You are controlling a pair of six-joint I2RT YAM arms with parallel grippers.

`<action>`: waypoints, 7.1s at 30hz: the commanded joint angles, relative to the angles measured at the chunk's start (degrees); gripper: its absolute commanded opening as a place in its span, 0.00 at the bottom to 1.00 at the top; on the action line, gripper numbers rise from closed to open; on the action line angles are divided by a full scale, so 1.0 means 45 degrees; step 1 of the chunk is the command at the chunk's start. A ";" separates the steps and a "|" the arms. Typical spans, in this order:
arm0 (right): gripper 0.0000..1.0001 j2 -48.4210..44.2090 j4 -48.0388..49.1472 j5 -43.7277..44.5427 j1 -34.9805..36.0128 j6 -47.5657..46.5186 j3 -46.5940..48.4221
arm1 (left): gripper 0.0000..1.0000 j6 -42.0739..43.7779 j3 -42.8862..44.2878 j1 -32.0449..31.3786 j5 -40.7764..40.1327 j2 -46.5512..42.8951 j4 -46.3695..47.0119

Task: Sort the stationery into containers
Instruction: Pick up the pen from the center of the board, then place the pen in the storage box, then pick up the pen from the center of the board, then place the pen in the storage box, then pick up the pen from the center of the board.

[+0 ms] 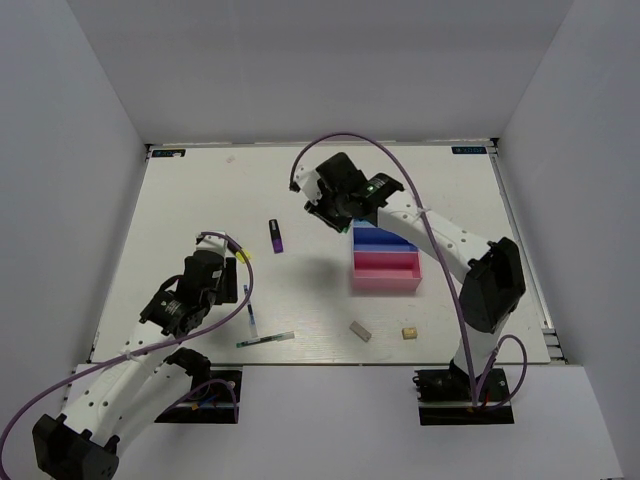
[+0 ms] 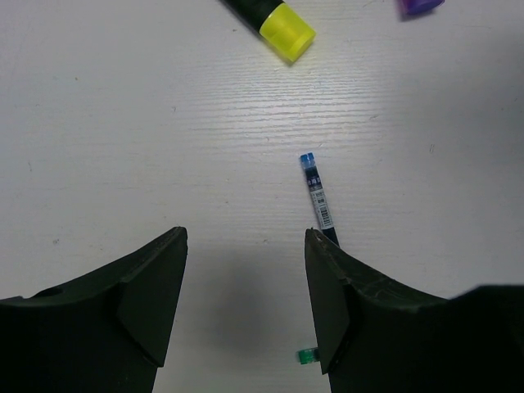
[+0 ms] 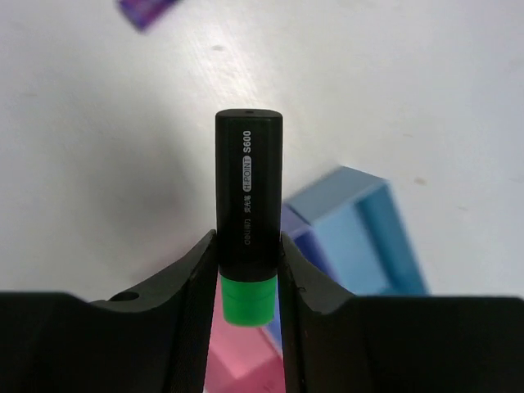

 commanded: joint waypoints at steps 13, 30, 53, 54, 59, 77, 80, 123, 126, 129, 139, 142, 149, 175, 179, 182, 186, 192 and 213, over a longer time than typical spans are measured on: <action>0.00 -0.2278 0.4336 0.2817 -0.2856 -0.8472 -0.3977 | 0.70 -0.0006 0.0354 0.0035 0.0316 0.0122 0.0038; 0.00 -0.0325 0.2577 -0.0762 -0.4519 -1.0212 -0.3138 | 0.71 0.0014 0.0412 0.0054 0.0198 0.0571 0.0038; 0.52 -0.0265 0.1718 -0.1700 -0.5183 -0.9666 -0.3020 | 0.71 -0.1157 0.1173 0.1988 0.2698 0.2561 0.0799; 0.52 -0.0285 0.1718 -0.1681 -0.5183 -0.9608 -0.3039 | 0.71 -0.1351 0.1522 0.2007 0.2679 0.2661 0.0858; 0.00 -0.1648 0.2377 -0.2149 -0.5280 -0.6048 -0.2942 | 0.27 -0.1704 0.2890 0.1988 0.2445 0.4609 0.1015; 0.01 -0.6964 0.2341 -0.5938 -0.5554 0.1837 -0.7082 | 0.77 -0.8383 0.9222 0.2554 0.0570 1.3089 -0.2560; 0.03 -0.7394 0.2557 -0.6016 -0.5846 0.1935 -0.7590 | 0.76 -0.9144 0.8909 0.2652 0.0861 1.3480 -0.1956; 0.00 -0.8293 0.2558 -0.8653 -0.9089 0.1584 -0.8469 | 0.00 0.5196 1.5876 -0.1426 0.8693 1.5297 -0.1972; 0.00 -0.8294 0.2675 -0.8672 -0.9245 0.1662 -0.8489 | 0.00 0.6592 1.6427 -0.1975 0.9221 1.5611 -0.1839; 0.00 -0.8293 0.2714 -0.8673 -0.9362 0.1701 -0.8469 | 0.00 0.8233 1.6954 -0.2347 0.9475 1.6078 -0.1215; 0.10 -0.9309 0.3612 -0.8106 -1.0027 0.1916 -0.9192 | 0.00 0.8217 1.6117 -0.2738 1.0335 1.7134 0.3587; 0.12 -0.9192 0.3593 -0.8282 -1.0573 0.1916 -0.9153 | 0.00 0.8528 1.6075 -0.2972 1.0121 1.7466 0.4491; 0.16 -0.9250 0.3573 -0.8907 -1.1198 0.1936 -0.9251 | 0.00 0.8374 1.6624 -0.3168 0.9653 1.8560 0.5445; 0.47 -0.9114 0.3475 -1.0918 -1.2292 0.1994 -0.9328 | 0.44 0.6892 1.5082 -0.3344 0.7544 1.8192 0.7380; 0.56 -0.8997 0.3165 -1.0627 -1.2331 0.2033 -0.9192 | 0.06 0.2690 1.5409 -0.2627 0.3371 1.7136 0.5418; 0.00 -0.8490 0.2639 -0.9771 -1.2254 0.2305 -0.8763 | 0.05 -0.0954 1.7169 -0.1417 0.1080 1.7096 0.0310; 0.23 -0.7903 0.2168 -0.8869 -1.2019 0.2307 -0.8061 | 0.57 -0.3736 1.6098 0.0597 0.1818 1.6764 -0.1949; 0.61 -0.7649 0.1972 -0.7930 -1.1843 0.2151 -0.7923 | 0.61 -0.3113 1.4730 0.1752 0.2229 1.6860 -0.2072; 0.60 -0.7180 0.1951 -0.7969 -1.1882 0.2210 -0.7923 | 0.63 -0.3033 1.3303 0.1422 0.3167 1.8072 -0.0842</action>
